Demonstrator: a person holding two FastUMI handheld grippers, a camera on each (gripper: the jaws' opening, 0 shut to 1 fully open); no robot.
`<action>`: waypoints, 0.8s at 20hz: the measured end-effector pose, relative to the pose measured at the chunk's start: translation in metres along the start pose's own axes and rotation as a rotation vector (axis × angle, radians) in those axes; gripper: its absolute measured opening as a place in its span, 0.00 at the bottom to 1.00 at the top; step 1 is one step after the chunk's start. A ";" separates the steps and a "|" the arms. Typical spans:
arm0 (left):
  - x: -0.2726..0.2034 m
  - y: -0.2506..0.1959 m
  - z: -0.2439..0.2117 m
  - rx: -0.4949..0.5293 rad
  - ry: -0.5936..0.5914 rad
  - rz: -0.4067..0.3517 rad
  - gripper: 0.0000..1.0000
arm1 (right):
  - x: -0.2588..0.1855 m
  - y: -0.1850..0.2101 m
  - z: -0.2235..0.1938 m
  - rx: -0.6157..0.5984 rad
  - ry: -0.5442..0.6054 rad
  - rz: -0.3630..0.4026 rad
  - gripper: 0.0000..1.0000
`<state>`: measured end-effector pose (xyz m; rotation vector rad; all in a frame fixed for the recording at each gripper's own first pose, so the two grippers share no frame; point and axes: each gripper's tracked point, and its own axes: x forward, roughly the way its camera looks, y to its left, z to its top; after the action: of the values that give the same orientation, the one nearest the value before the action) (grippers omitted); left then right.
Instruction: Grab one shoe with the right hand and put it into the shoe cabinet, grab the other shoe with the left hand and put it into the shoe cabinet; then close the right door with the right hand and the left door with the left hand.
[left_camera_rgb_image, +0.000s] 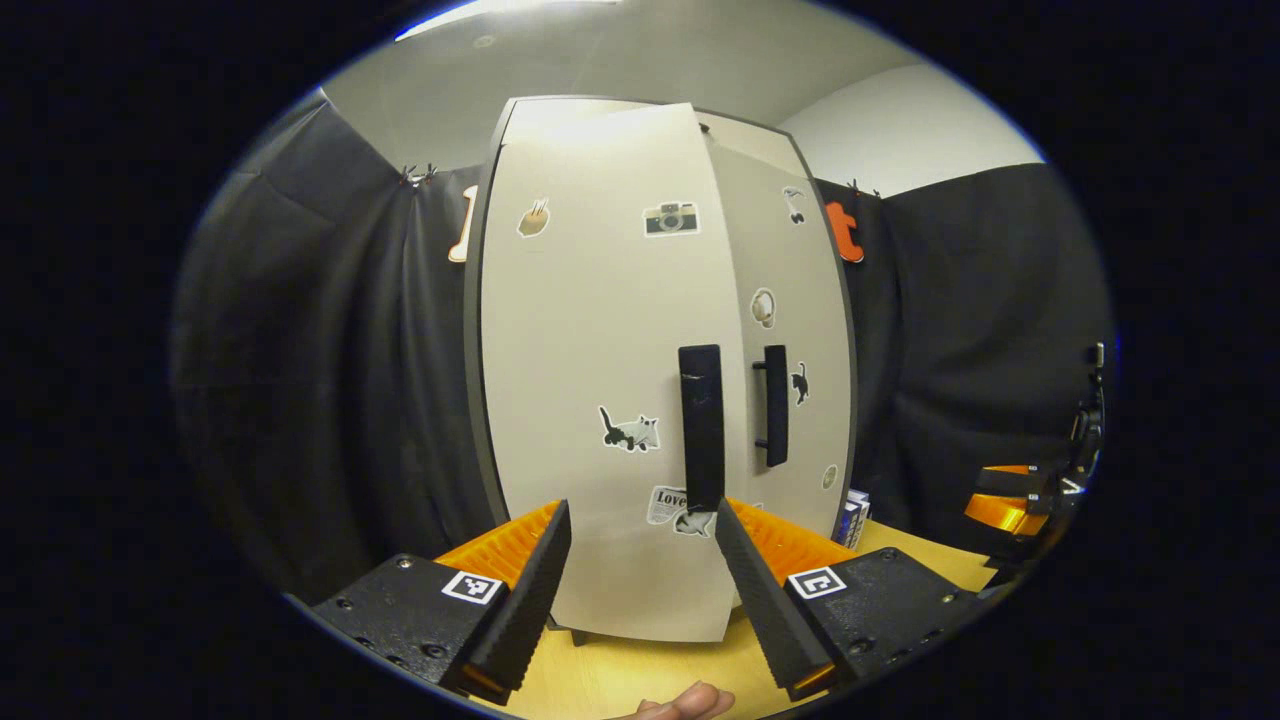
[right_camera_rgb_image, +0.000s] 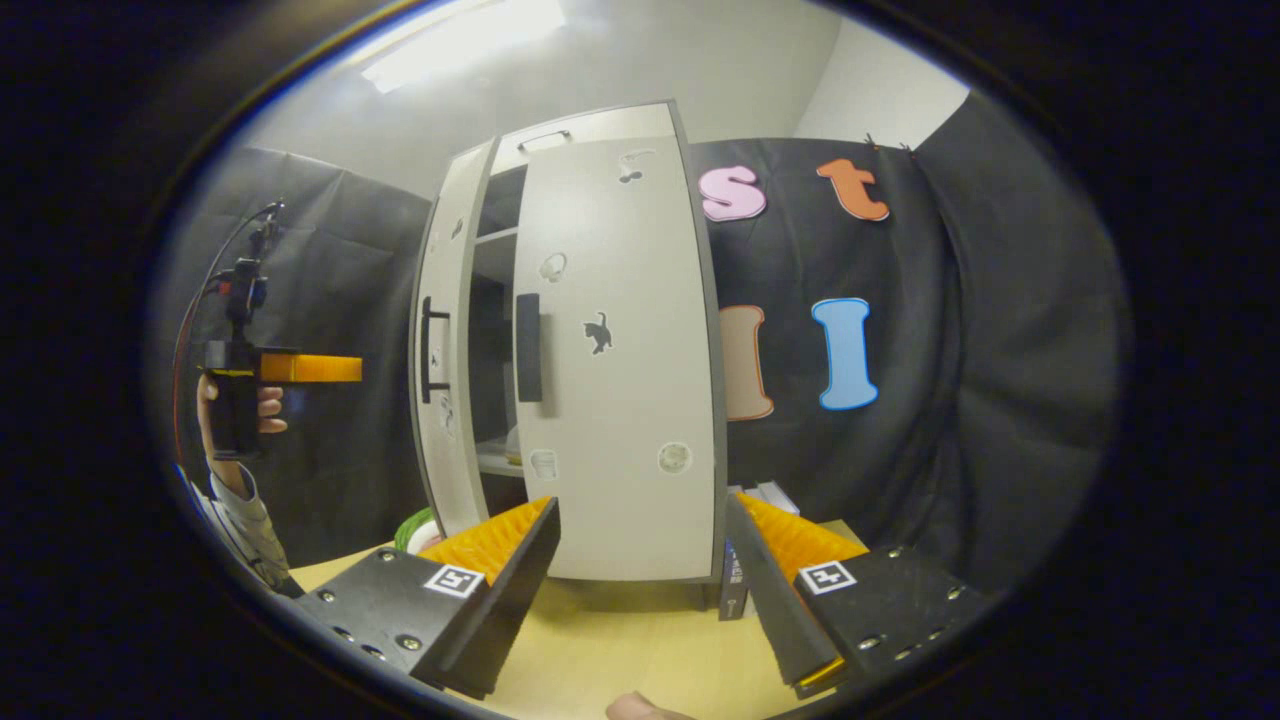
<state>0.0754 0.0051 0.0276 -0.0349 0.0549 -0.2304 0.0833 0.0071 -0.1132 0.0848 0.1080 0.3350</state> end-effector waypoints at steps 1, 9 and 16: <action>-0.006 0.000 -0.001 0.003 -0.006 0.007 0.88 | -0.003 0.003 -0.001 0.000 0.000 0.003 0.99; -0.050 0.015 -0.014 -0.052 -0.016 0.057 0.89 | -0.019 0.025 -0.005 0.041 -0.003 0.000 0.98; -0.073 0.020 -0.049 -0.106 0.003 0.078 0.89 | -0.022 0.047 -0.001 0.032 -0.004 -0.041 0.99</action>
<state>0.0061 0.0398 -0.0181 -0.1376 0.0709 -0.1494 0.0477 0.0440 -0.1071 0.1145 0.1112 0.2919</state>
